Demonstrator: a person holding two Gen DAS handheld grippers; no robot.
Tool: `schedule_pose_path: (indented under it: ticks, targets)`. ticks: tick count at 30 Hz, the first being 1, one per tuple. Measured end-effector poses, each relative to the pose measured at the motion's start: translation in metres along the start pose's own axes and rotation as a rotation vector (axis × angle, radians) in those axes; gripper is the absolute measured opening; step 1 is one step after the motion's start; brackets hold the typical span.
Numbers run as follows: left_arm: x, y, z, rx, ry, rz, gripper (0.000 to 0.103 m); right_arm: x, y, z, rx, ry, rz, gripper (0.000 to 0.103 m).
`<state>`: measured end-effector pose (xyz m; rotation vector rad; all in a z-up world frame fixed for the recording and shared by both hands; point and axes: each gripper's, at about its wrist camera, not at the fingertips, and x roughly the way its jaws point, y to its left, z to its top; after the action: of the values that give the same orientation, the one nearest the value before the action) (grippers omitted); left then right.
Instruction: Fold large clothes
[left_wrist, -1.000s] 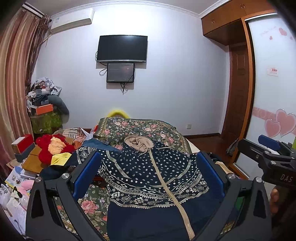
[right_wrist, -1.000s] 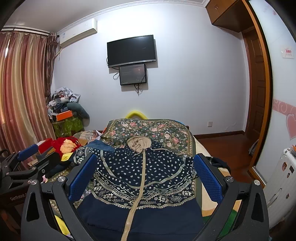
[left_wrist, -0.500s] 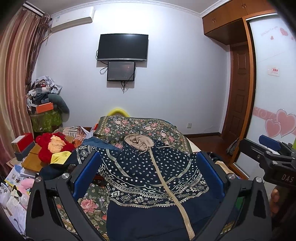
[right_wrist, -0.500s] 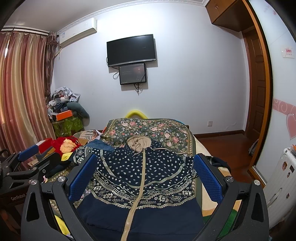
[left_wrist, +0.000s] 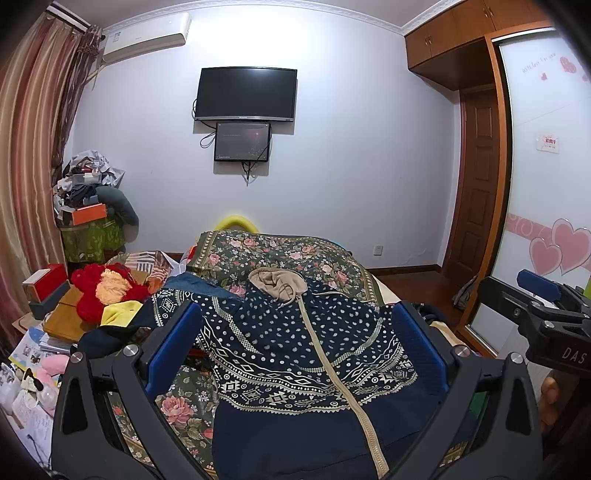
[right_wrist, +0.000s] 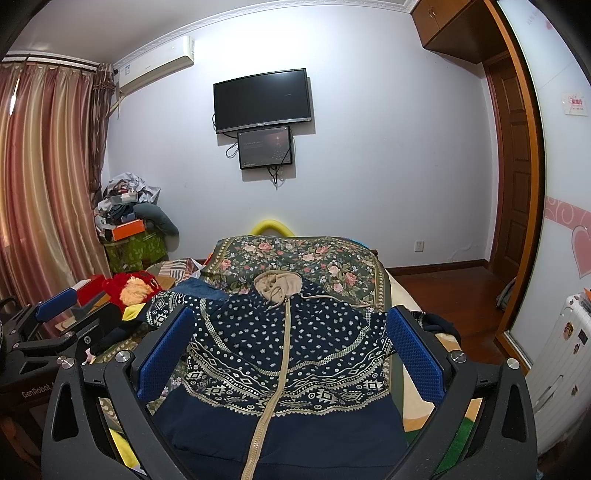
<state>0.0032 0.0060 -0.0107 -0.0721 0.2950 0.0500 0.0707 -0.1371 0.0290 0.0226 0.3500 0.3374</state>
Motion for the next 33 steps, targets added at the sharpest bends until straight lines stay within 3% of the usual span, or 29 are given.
schedule_pose_path:
  ticks: [33]
  targets:
    - [0.013, 0.010, 0.000, -0.014, 0.026, 0.013, 0.103, 0.012, -0.001, 0.001, -0.002, 0.035, -0.006, 0.103]
